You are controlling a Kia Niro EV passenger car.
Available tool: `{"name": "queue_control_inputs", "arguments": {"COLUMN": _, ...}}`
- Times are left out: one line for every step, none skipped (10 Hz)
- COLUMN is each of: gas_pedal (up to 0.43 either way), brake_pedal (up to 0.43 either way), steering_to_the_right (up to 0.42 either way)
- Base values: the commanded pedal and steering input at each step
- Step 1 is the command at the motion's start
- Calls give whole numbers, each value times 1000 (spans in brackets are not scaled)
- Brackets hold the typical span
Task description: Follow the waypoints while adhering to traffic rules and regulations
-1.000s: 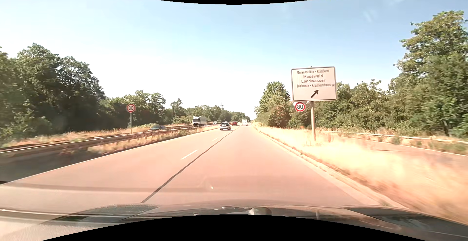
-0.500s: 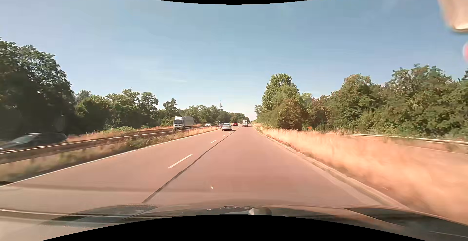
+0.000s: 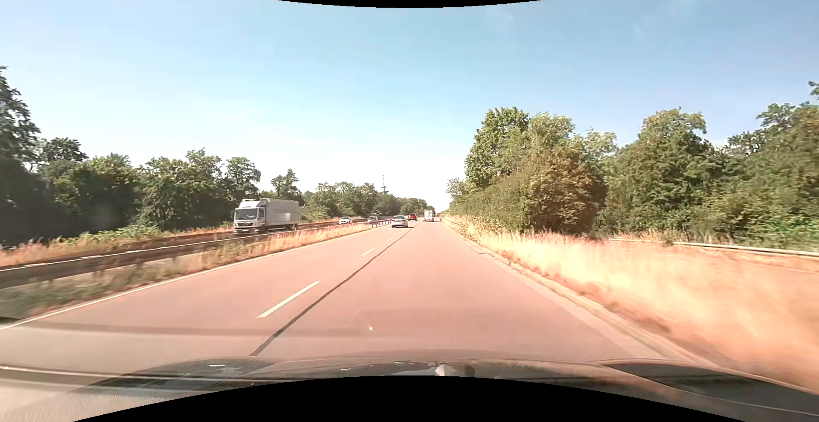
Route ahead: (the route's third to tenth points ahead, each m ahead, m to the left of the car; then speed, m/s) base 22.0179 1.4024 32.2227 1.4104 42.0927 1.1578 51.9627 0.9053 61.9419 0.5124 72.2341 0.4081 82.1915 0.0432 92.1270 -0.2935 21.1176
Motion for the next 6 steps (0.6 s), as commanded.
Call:
{"name": "queue_control_inputs", "arguments": {"gas_pedal": 138, "brake_pedal": 0, "steering_to_the_right": 1}}
{"name": "queue_control_inputs", "arguments": {"gas_pedal": 138, "brake_pedal": 0, "steering_to_the_right": 1}}
{"name": "queue_control_inputs", "arguments": {"gas_pedal": 138, "brake_pedal": 0, "steering_to_the_right": 1}}
{"name": "queue_control_inputs", "arguments": {"gas_pedal": 138, "brake_pedal": 0, "steering_to_the_right": 1}}
{"name": "queue_control_inputs", "arguments": {"gas_pedal": 138, "brake_pedal": 0, "steering_to_the_right": 1}}
{"name": "queue_control_inputs", "arguments": {"gas_pedal": 138, "brake_pedal": 0, "steering_to_the_right": 1}}
